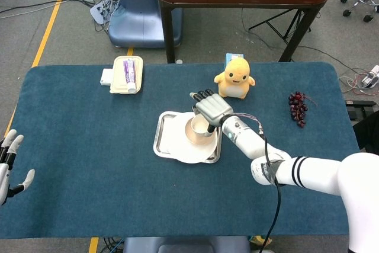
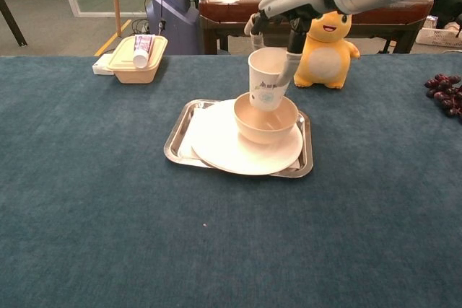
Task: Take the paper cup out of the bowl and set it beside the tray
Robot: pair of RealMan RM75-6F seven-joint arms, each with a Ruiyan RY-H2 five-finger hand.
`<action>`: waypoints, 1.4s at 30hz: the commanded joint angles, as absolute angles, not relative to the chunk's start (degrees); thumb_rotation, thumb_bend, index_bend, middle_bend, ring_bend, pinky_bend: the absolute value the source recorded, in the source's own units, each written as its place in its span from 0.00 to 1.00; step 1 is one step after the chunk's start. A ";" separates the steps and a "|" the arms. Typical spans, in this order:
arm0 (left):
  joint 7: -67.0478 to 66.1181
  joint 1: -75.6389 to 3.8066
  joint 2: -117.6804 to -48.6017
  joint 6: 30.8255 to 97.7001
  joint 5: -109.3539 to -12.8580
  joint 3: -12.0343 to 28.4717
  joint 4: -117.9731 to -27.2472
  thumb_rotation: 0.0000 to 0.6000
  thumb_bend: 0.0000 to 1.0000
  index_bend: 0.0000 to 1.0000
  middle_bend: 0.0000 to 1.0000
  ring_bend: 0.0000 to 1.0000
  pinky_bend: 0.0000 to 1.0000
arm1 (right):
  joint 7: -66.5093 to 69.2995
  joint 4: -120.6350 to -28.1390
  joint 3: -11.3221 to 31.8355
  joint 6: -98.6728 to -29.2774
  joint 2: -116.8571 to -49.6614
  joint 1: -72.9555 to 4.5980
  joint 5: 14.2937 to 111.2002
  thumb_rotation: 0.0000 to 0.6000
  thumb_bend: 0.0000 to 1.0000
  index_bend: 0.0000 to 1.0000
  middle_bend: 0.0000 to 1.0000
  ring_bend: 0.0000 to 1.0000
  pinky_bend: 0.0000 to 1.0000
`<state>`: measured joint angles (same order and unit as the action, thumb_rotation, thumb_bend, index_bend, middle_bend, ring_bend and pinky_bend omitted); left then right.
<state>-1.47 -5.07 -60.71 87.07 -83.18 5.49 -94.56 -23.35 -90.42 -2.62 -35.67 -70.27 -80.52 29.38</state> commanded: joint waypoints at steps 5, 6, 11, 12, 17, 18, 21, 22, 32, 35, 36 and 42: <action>-3.23 -5.48 -61.43 86.61 -83.30 5.30 -94.47 1.00 0.32 0.00 0.00 0.00 0.00 | -24.74 -99.79 -4.26 -39.91 -62.87 -78.43 30.44 1.00 0.14 0.40 0.06 0.00 0.00; -3.83 -5.57 -61.61 86.56 -83.33 5.27 -94.39 1.00 0.32 0.00 0.00 0.00 0.00 | -25.09 -101.31 -4.66 -40.77 -61.68 -77.92 30.78 1.00 0.14 0.40 0.06 0.00 0.00; -6.23 -6.08 -62.48 85.97 -83.49 5.06 -94.60 1.00 0.32 0.00 0.00 0.00 0.00 | -25.83 -106.57 -6.05 -43.86 -57.67 -75.30 32.20 1.00 0.14 0.40 0.06 0.00 0.00; -6.89 -6.18 -62.68 85.91 -83.50 5.03 -94.90 1.00 0.32 0.00 0.00 0.00 0.00 | -25.64 -107.60 -6.29 -44.38 -56.78 -74.43 32.75 1.00 0.14 0.40 0.06 0.00 0.00; -8.28 -6.38 -63.12 85.78 -83.45 4.98 -95.39 1.00 0.32 0.00 0.00 0.00 0.00 | -24.76 -110.60 -7.39 -46.26 -53.65 -70.42 35.88 1.00 0.14 0.40 0.06 0.00 0.00; -8.39 -6.42 -63.18 85.74 -83.43 4.98 -95.35 1.00 0.32 0.00 0.00 0.00 0.00 | -24.59 -110.97 -7.44 -46.45 -53.35 -69.93 36.35 1.00 0.14 0.40 0.06 0.00 0.00; -8.63 -6.51 -63.30 85.56 -83.40 4.93 -95.31 1.00 0.32 0.00 0.00 0.00 0.00 | -24.15 -111.36 -7.60 -46.83 -52.79 -68.66 37.45 1.00 0.14 0.40 0.06 0.00 0.00; -8.70 -6.54 -63.35 85.51 -83.36 4.93 -95.34 1.00 0.32 0.00 0.00 0.00 0.00 | -23.77 -111.58 -7.71 -47.05 -52.56 -67.78 38.26 1.00 0.14 0.40 0.06 0.00 0.00; -8.07 -6.17 -62.98 86.46 -82.92 5.32 -95.76 1.00 0.32 0.00 0.00 0.00 0.00 | -18.63 -105.62 -8.41 -46.33 -56.92 -58.29 48.03 1.00 0.14 0.40 0.06 0.00 0.00; -7.85 -6.15 -62.84 86.46 -82.97 5.29 -95.87 1.00 0.32 0.00 0.00 0.00 0.00 | -17.63 -102.81 -7.99 -45.18 -58.93 -56.94 49.13 1.00 0.14 0.40 0.06 0.00 0.00; -7.88 -6.13 -62.85 86.50 -82.98 5.28 -95.84 1.00 0.32 0.00 0.00 0.00 0.00 | -17.34 -101.67 -7.77 -44.64 -59.71 -56.58 49.44 1.00 0.14 0.40 0.06 0.00 0.00; -7.22 -6.04 -62.62 86.63 -82.94 5.33 -95.94 1.00 0.32 0.00 0.00 0.00 0.00 | -15.67 -96.59 -6.38 -41.92 -63.36 -55.27 50.42 1.00 0.14 0.40 0.06 0.00 0.00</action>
